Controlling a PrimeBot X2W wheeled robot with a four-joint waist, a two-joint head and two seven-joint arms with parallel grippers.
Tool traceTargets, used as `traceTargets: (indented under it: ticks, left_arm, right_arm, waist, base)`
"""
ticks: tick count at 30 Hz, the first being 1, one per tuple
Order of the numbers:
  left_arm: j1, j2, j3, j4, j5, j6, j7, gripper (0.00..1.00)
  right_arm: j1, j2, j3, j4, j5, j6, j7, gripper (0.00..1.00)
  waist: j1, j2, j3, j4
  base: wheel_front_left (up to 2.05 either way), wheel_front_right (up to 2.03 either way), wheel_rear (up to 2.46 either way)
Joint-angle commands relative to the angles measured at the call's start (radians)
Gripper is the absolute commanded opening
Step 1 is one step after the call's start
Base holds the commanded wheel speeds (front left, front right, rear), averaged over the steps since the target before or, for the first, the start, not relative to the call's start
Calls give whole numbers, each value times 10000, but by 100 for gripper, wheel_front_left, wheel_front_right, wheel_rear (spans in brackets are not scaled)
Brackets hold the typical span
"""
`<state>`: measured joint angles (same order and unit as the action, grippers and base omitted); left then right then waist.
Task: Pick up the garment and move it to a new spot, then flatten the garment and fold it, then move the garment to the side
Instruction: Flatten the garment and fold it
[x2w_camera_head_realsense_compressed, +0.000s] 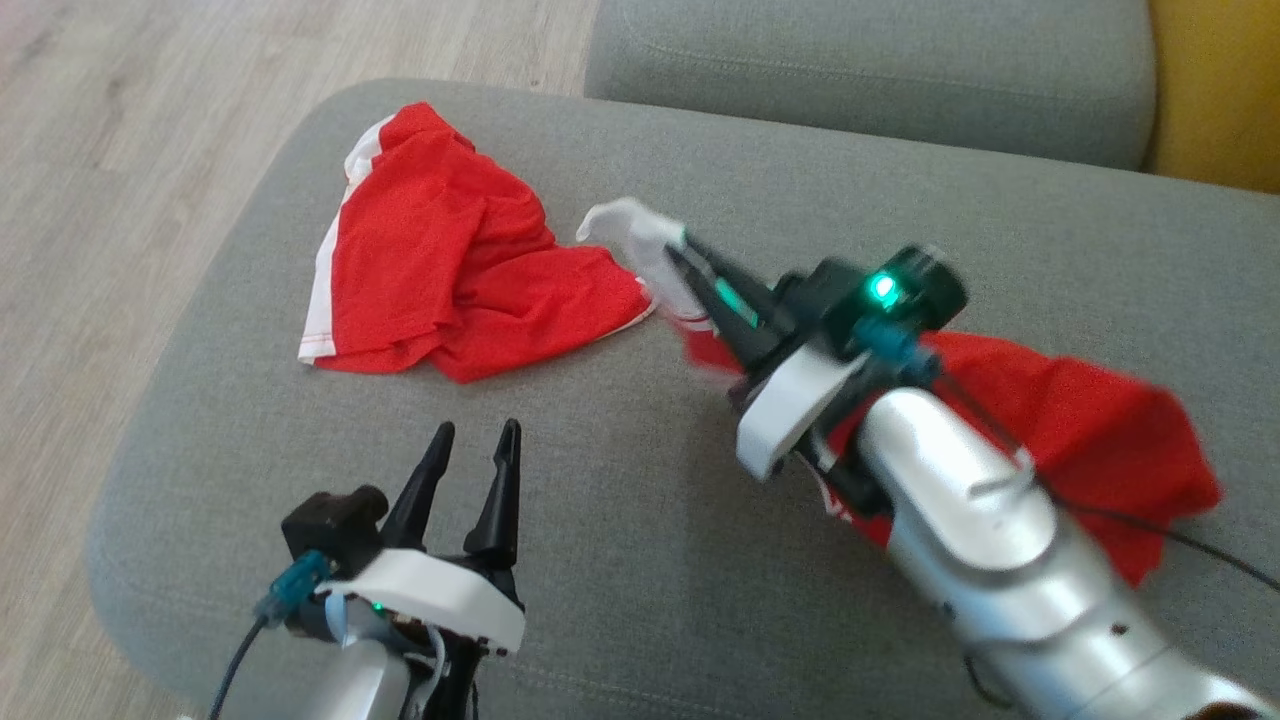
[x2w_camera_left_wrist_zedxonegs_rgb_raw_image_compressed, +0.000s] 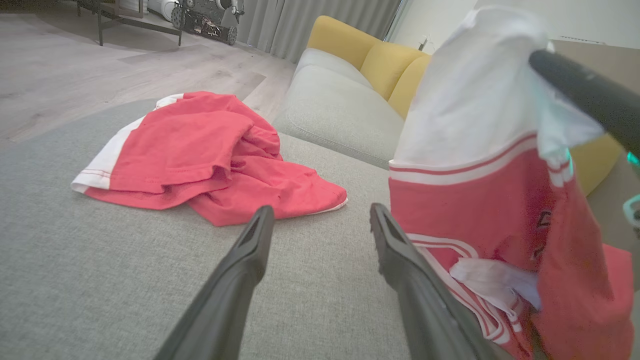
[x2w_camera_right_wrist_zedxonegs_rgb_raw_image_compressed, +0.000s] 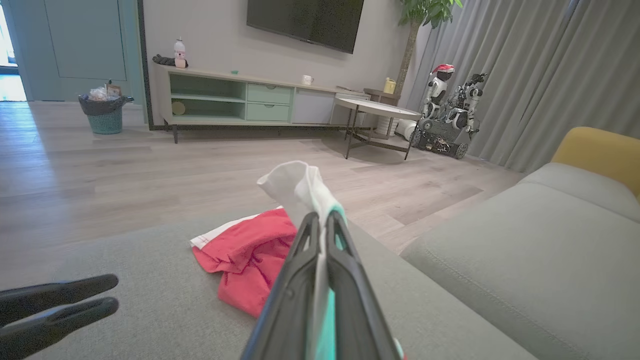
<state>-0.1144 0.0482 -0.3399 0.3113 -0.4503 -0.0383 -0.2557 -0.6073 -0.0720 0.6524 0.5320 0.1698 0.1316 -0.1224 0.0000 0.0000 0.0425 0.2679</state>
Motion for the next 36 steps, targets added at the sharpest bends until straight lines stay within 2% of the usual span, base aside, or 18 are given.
traceTargets:
  ticks: [1, 7, 13, 15, 16, 17, 18, 21, 26, 36]
  left_arm:
    - [-212, 21, 309, -307, 45, 34, -61, 100]
    - [-319, 20, 144, -452, -6, -21, -61, 100]
    - [-722, 20, -1, -474, -120, -150, -61, 100]
    - [-861, 20, -34, -459, -175, -193, -61, 100]
    - [-988, 20, -33, -469, -232, -219, -61, 100]
    - [-1052, 20, -32, -483, -262, -230, -61, 100]
    - [-1112, 20, -34, -498, -280, -238, -61, 100]
    - [-1242, 20, -19, -549, -325, -215, -61, 100]
    - [-1368, 20, 63, -523, -304, -168, -61, 100]
    - [-1145, 20, 309, -531, -74, -83, -61, 100]
  right_arm:
    - [-508, 106, -201, -413, 147, -9, 160, 0]
    - [-1809, -1333, -1116, -452, 119, -9, 1058, 0]
    - [-3900, -3562, -638, 603, 186, -9, 1745, 0]
    - [-4672, -4077, -484, 1178, 170, -9, 1776, 0]
    - [-5400, -4421, -249, 1795, -39, -9, 1733, 74]
    - [-5743, -4584, -163, 2163, -260, -9, 1746, 100]
    - [-6040, -4674, -188, 2556, -427, -9, 1769, 100]
    - [-6699, -4619, -642, 3568, -904, -9, 1644, 100]
    - [-6486, -3865, -1447, 4561, -1455, -9, 1051, 100]
    - [-4509, -2353, -3015, 4737, -1527, -9, -790, 100]
  waist:
    - [0, 0, -99, -54]
    - [0, 0, 295, 209]
    - [0, 0, 1313, 719]
    - [0, 0, 1612, 861]
    - [0, 0, 1894, 956]
    - [0, 0, 2013, 992]
    - [0, 0, 2109, 1018]
    - [0, 0, 2310, 977]
    - [0, 0, 2246, 581]
    - [0, 0, 1203, -584]
  base:
    - [0, 0, 0]
    - [0, 0, 0]
    - [0, 0, 0]
    - [0, 0, 0]
    - [0, 0, 0]
    - [0, 0, 0]
    - [0, 0, 0]
    - [0, 0, 0]
    - [0, 0, 0]
    - [0, 0, 0]
